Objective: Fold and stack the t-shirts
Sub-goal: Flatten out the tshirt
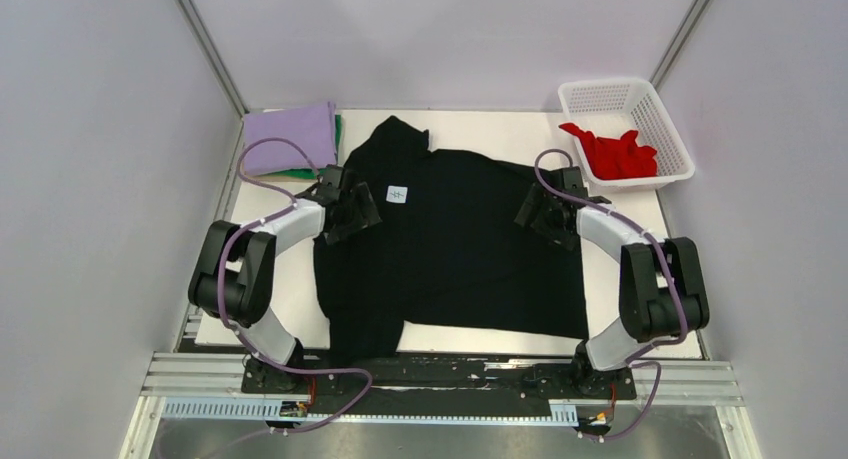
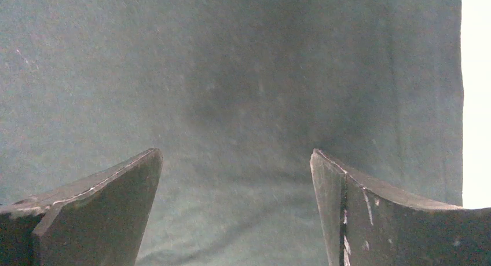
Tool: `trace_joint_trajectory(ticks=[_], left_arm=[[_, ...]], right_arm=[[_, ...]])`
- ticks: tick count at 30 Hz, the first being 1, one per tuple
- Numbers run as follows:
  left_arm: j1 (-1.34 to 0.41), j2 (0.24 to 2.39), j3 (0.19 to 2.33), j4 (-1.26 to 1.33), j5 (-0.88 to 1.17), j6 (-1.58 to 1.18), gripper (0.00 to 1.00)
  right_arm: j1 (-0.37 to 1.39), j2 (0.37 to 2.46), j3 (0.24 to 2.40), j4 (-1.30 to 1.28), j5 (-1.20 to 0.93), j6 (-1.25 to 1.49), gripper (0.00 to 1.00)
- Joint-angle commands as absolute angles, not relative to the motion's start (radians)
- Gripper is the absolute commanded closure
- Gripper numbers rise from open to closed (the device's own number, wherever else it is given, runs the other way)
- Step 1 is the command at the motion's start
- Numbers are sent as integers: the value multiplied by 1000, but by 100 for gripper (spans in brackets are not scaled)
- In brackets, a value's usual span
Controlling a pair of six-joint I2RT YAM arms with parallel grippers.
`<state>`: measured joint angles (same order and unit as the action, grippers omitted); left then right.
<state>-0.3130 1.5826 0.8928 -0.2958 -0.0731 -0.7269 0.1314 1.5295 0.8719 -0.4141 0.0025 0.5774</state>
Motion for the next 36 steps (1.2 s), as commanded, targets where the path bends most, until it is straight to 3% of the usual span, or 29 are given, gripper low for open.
trace_joint_trajectory(ticks=[1,8,15,19,27,32,36], left_arm=[[-250,1739,989,-171,-8,-688,0],[-160,1830,1015,-178,48,-738,0],[-152,1693,1025,-319,16,-698,0],[-155,1629,1059,-323,64,-672,0],[-274,1579,1058,-218,166,-678,0],[-351,1656,995,-102,291,-742,0],[-357,1698,946,-105,275,-759,0]], right_arm=[[147,1625,969,-332,64,540,0],[147,1762,1079,-360,103,543,0],[147,1689,1205,-397,133,503,0],[147,1751,1278,-367,129,477,0],[134,1985,1472,-331,160,494,0],[116,2085,1554,-319,125,514,0],[112,2134,1581,-291,128,515,0]])
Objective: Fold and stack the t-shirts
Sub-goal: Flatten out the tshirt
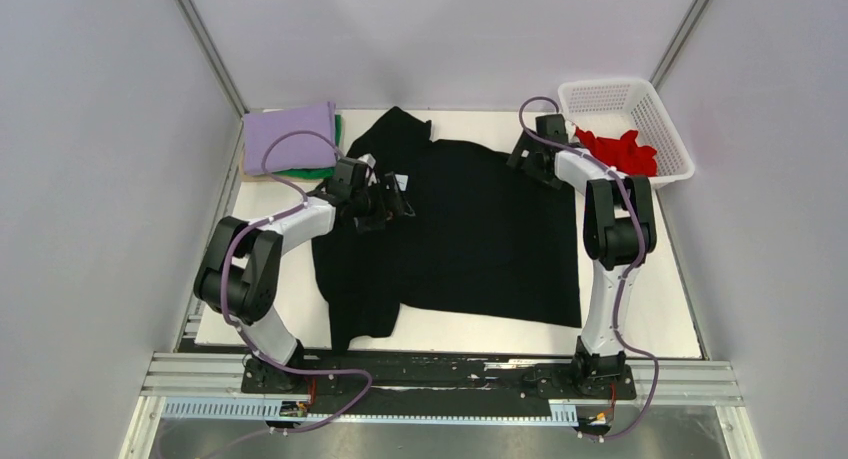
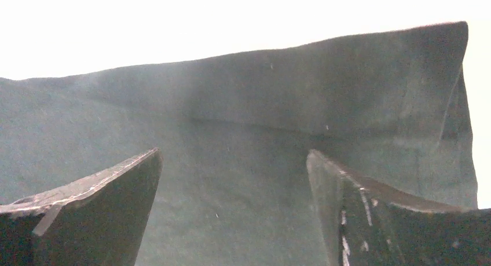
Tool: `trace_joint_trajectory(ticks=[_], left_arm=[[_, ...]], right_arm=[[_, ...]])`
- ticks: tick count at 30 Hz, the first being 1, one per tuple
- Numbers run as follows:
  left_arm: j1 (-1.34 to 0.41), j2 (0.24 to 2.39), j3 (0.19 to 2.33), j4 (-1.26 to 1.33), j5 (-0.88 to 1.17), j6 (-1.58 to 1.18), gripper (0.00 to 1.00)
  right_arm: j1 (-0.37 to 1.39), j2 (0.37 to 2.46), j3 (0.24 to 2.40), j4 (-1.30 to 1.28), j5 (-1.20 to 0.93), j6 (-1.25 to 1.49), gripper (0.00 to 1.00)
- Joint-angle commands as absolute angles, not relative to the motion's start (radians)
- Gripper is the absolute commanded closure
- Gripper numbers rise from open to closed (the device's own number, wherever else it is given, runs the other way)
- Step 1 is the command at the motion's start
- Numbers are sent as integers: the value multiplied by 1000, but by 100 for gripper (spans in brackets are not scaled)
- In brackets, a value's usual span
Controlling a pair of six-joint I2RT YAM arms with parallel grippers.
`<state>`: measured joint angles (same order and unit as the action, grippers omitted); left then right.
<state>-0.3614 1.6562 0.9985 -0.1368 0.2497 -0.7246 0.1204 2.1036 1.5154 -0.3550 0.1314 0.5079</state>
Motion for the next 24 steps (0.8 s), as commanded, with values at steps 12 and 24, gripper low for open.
trace_joint_trajectory(ticks=[12,24], left_arm=[[-356,1736,916,-304,113,-647,0],[-356,1688,962,-276,145,-648,0]], right_arm=[[93,2368,1895,-256,229,479,0],[90,2455,2155,-117,204,335,0]])
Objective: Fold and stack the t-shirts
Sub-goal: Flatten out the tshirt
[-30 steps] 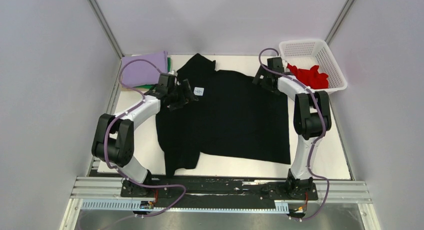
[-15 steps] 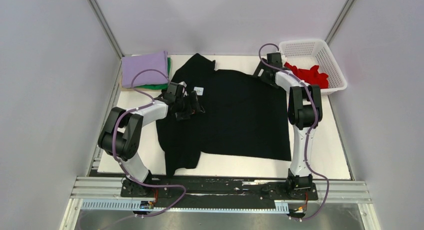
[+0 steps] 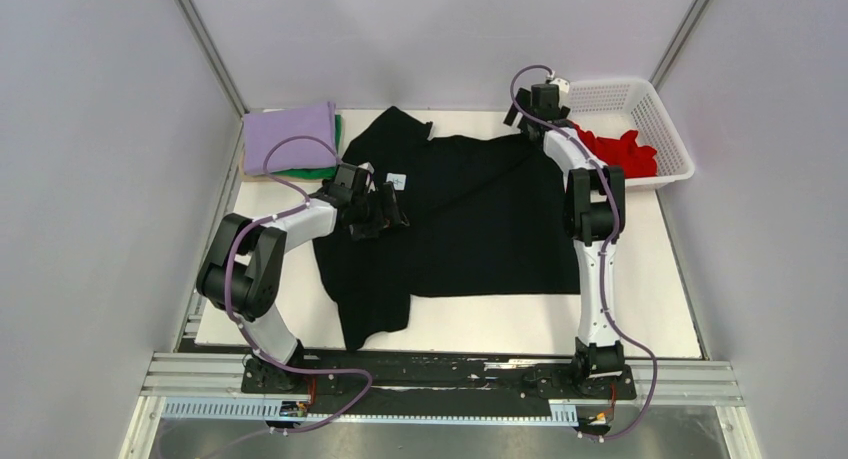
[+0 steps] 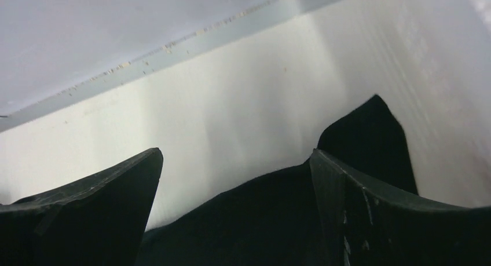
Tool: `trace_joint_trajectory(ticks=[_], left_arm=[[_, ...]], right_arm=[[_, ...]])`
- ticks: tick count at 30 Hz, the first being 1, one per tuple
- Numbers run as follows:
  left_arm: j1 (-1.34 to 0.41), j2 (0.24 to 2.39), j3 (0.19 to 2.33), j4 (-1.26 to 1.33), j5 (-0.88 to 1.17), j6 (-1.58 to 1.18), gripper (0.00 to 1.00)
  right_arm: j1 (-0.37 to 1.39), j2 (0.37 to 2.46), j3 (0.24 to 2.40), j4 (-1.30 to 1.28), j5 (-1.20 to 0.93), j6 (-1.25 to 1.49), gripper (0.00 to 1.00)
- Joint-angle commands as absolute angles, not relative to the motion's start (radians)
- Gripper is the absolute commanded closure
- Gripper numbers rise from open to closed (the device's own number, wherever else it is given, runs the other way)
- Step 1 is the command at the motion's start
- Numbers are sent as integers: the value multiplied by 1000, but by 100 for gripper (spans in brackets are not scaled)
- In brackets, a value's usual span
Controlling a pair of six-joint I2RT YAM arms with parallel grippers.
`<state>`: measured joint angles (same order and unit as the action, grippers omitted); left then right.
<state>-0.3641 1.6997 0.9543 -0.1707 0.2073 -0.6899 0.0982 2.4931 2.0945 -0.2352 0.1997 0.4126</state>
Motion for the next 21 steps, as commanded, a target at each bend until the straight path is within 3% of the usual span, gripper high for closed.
trace_joint_trajectory(ticks=[1,7,12,21], left_arm=[[-356,1684,968,-276,150,-647,0],[-356,1620,1009,-256,166,-646,0],[-356,1515,1029,-306,121,-635,0],[-361,1187,908,-748,-23,-652,0]], right_arm=[[91,2444,2154,-116,195,327,0],[137,2238,1971,-117,132,262,0],[217,1989,1680,-123,162,276,0],[245,1567,1114,-291,173,539,0]])
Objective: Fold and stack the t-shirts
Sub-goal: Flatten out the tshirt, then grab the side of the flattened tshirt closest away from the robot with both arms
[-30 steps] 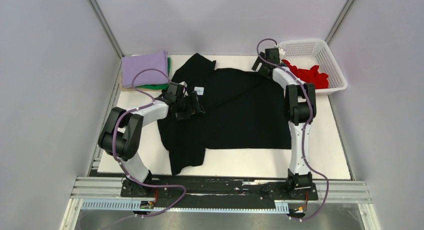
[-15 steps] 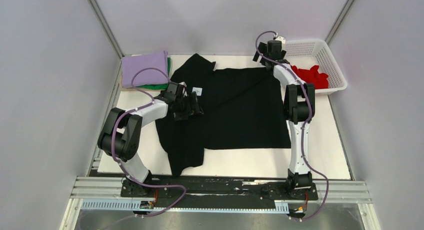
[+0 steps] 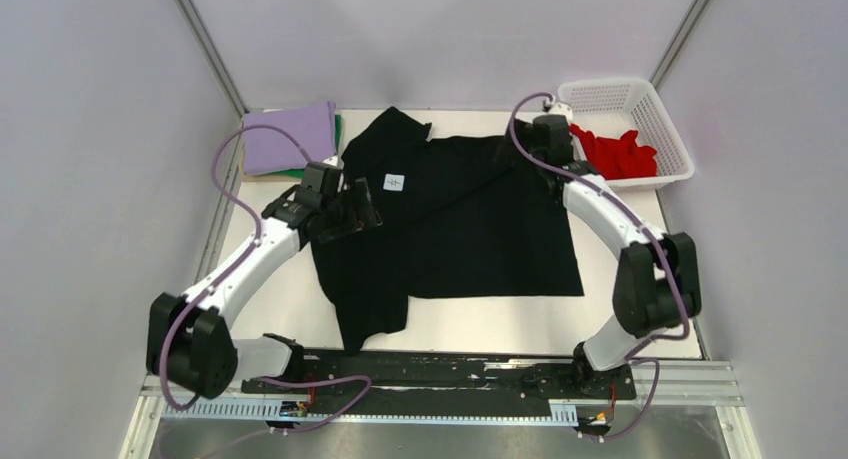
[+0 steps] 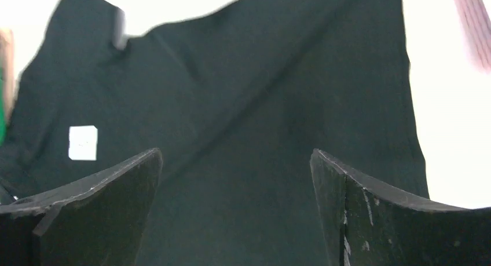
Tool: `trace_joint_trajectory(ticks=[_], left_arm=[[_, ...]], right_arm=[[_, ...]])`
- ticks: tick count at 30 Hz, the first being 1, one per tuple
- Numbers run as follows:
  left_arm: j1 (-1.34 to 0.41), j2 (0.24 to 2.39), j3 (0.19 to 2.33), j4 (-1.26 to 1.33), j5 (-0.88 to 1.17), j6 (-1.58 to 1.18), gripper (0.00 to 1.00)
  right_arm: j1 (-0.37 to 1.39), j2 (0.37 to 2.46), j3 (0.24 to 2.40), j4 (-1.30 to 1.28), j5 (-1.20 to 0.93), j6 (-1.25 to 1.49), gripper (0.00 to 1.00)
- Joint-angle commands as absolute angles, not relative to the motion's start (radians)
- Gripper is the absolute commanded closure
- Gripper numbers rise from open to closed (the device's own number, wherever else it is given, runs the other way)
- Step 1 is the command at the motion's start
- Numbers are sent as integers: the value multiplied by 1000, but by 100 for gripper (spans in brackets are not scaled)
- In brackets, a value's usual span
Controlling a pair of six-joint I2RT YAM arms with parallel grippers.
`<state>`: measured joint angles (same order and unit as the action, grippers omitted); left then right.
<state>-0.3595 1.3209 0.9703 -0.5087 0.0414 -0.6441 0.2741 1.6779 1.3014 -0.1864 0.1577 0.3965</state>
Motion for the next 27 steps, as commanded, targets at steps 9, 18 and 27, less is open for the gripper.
trace_joint_trajectory(ticks=[9,18,27], left_arm=[[-483,951,717,-1018,111,-813,4],[-600,971,580,-960,161,-902,39],[-661,1161,546,-791,165,-908,48]], right_arm=[[227,1354,818,-493,108,694,0],[167,1272,763,-520,106,702,0],[149,1286,763,-525,106,701,0]])
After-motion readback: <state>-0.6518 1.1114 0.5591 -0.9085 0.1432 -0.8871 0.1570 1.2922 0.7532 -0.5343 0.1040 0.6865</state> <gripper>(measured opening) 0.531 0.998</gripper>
